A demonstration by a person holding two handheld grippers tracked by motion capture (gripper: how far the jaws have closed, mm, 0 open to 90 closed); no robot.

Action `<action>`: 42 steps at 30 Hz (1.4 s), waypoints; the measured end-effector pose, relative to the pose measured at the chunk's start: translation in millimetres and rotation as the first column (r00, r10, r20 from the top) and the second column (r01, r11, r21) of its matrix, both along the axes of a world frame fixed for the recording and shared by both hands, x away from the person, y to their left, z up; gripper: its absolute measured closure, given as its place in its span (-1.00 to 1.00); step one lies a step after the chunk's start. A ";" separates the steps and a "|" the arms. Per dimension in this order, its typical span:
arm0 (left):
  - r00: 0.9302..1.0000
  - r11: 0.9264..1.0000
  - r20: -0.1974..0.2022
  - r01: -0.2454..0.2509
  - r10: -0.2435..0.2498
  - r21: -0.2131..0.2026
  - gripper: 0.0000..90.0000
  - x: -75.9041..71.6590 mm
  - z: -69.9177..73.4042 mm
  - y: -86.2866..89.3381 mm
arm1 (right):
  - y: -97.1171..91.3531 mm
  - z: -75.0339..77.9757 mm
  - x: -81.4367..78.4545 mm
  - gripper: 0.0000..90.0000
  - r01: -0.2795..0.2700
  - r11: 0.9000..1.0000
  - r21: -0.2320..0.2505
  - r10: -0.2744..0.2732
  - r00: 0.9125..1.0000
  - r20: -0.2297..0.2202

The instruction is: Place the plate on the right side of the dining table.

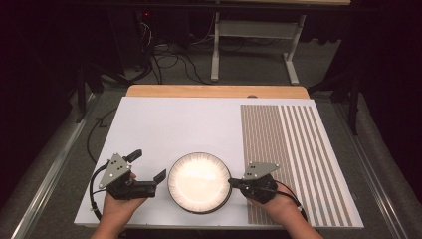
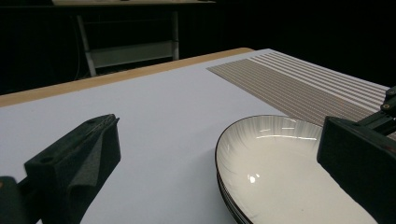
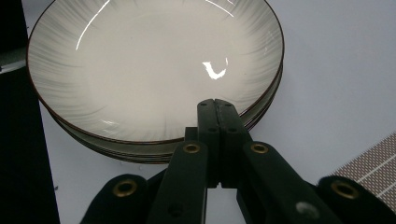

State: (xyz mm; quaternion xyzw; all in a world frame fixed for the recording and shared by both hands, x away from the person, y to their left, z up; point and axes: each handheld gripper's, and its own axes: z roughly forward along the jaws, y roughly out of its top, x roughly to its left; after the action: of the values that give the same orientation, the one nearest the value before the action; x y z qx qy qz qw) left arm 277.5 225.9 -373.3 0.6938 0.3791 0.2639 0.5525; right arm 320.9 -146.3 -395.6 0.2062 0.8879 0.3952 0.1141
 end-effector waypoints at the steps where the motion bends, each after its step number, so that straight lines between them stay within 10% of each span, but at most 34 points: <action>1: 1.000 1.000 0.000 0.000 0.000 0.000 -1.00 0.0 0.0 0.1 | 0.0 0.1 0.1 1.00 -0.002 1.000 -0.002 0.002 1.000 -0.001; 42: 1.000 1.000 0.010 -0.003 0.004 -0.018 -1.00 -1.0 0.7 3.6 | 17.2 -4.2 5.0 1.00 -0.022 1.000 0.013 0.022 0.999 -0.032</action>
State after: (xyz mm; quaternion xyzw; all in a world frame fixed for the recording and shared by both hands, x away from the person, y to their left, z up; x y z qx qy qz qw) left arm 276.5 229.5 -372.6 0.6868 0.3799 0.2648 0.5601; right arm 326.0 -129.0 -399.8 0.2034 0.8892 0.3989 0.0942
